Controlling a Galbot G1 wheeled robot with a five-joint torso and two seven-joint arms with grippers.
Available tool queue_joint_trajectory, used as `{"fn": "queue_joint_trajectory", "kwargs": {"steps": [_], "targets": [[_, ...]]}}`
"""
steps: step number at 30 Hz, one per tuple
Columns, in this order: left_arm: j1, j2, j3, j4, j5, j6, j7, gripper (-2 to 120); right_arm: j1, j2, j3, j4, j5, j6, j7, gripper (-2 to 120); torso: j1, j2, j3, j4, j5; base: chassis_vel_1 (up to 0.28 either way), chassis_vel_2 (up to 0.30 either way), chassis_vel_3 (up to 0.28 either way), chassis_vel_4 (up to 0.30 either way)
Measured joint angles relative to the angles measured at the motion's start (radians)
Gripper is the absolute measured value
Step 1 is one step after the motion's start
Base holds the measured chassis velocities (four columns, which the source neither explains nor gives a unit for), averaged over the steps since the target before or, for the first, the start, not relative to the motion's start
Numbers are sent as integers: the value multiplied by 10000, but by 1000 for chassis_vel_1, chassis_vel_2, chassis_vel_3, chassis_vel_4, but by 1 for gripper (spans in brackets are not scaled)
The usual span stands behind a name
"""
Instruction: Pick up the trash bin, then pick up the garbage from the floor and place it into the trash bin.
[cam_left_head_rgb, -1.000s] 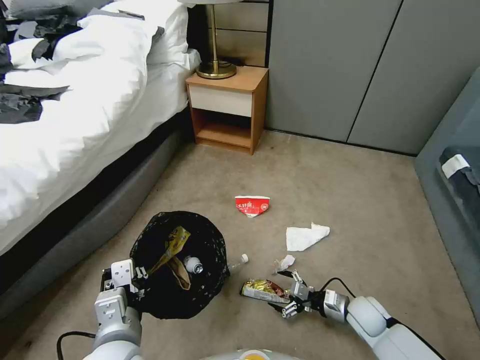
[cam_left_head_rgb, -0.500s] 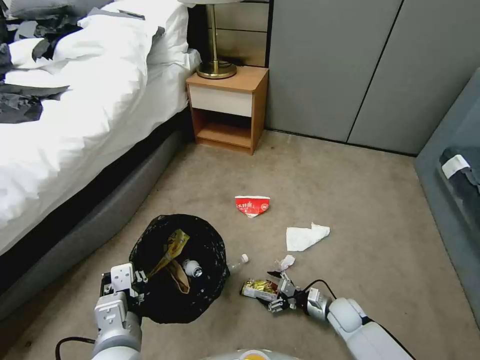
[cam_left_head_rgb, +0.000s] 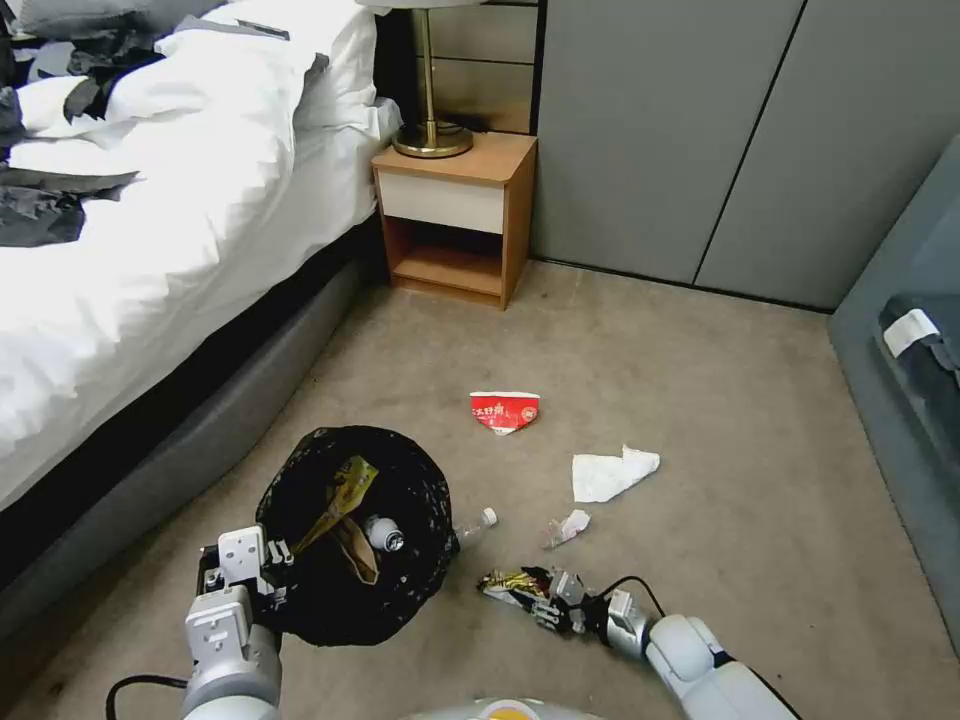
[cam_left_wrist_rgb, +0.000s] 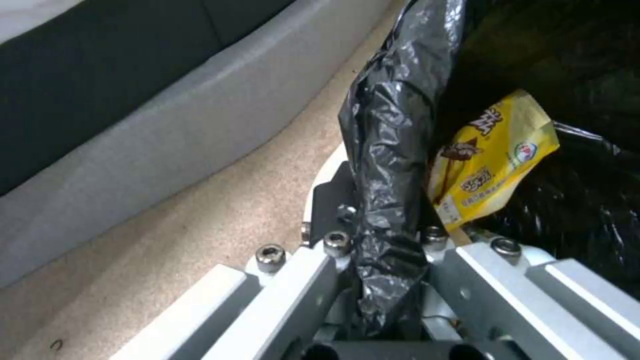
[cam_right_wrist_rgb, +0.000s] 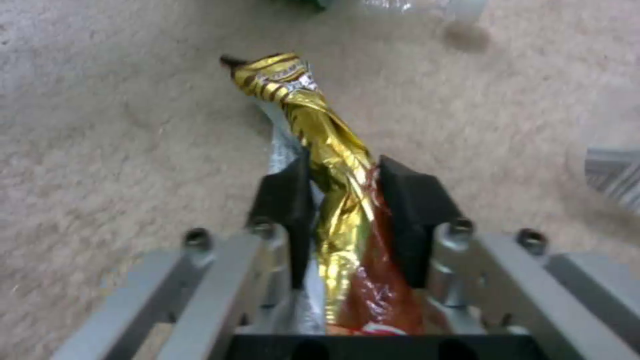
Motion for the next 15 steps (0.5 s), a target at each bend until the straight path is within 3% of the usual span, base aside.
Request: {"fn": "queue_joint_trajectory", "kwargs": {"steps": [3,5,6,15], "targets": [[-43,23,16,36,0,0,1,1,-69,-8,78,-3,43,30,18,10,0,0,0,0,0,0,0,0,0],[-44,23,25,42,0,-2,1,1,-80,-12,84,3,54,31,23,8,0,0,0,0,-1,0,0,0,0],[-44,20,45,60,6,-8,2,1,-106,-15,95,41,78,36,44,0,-1,0,0,-1,0,0,0,0,0],[-64,37,57,75,10,-31,8,1,-290,-46,157,732,497,112,307,0,0,0,0,0,0,0,0,0,0]]}}
